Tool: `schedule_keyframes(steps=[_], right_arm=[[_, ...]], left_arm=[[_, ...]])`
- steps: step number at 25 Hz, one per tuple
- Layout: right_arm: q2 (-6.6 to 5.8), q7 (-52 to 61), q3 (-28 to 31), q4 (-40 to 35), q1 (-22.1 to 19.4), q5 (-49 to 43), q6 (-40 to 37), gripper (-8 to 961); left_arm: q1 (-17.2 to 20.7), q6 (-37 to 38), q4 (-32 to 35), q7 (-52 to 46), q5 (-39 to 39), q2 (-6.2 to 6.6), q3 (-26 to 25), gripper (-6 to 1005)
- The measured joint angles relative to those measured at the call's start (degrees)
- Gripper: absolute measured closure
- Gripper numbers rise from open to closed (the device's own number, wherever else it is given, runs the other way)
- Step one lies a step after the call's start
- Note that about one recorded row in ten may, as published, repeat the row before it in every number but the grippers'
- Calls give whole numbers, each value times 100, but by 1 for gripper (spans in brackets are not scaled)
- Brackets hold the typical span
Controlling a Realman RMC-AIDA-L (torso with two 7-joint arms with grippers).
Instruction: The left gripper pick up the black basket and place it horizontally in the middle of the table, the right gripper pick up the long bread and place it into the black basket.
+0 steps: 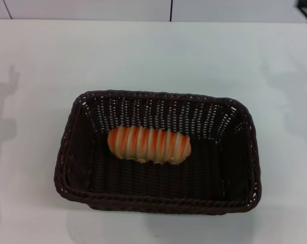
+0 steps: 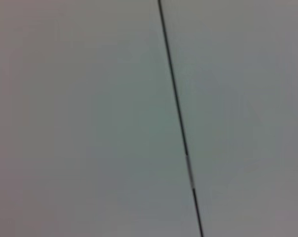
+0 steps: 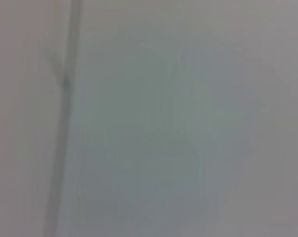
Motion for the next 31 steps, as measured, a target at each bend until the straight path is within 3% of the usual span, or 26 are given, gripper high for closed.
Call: schedule_keyframes(steps=[1,2,3,6,7,12,17,31], right_arm=[[1,2,-129,-248,-36,-1,-561,261],[2,132,-464,-1027,-95,65,-2166,261],[2,132,-464,-1027,-95,65,-2166,261],[3,462,-731,-1969,-98,379,-3677,260],[5,681,-838,-2587,-62,662,-4418,260],[-18,1673,-899,-3518,-70,868,-5282,260],[-24,1967,-857,-3833,-91,879,-5409,261],[-23,1980,-912,-3825,-87,852,-5647,260]], left_arm=[[13,0,-3,0,-33,0,-2,241],[40,17,-20,0,-115,-4,-5,241],[40,17,-20,0,-115,-4,-5,241],[110,53,-54,-46,-180,-9,-5,241],[144,74,-58,-184,-215,-10,-5,241],[212,195,-61,-485,-264,-5,-5,244],[217,228,-61,-554,-264,-6,-5,245],[220,184,-44,-580,-260,-9,13,245]])
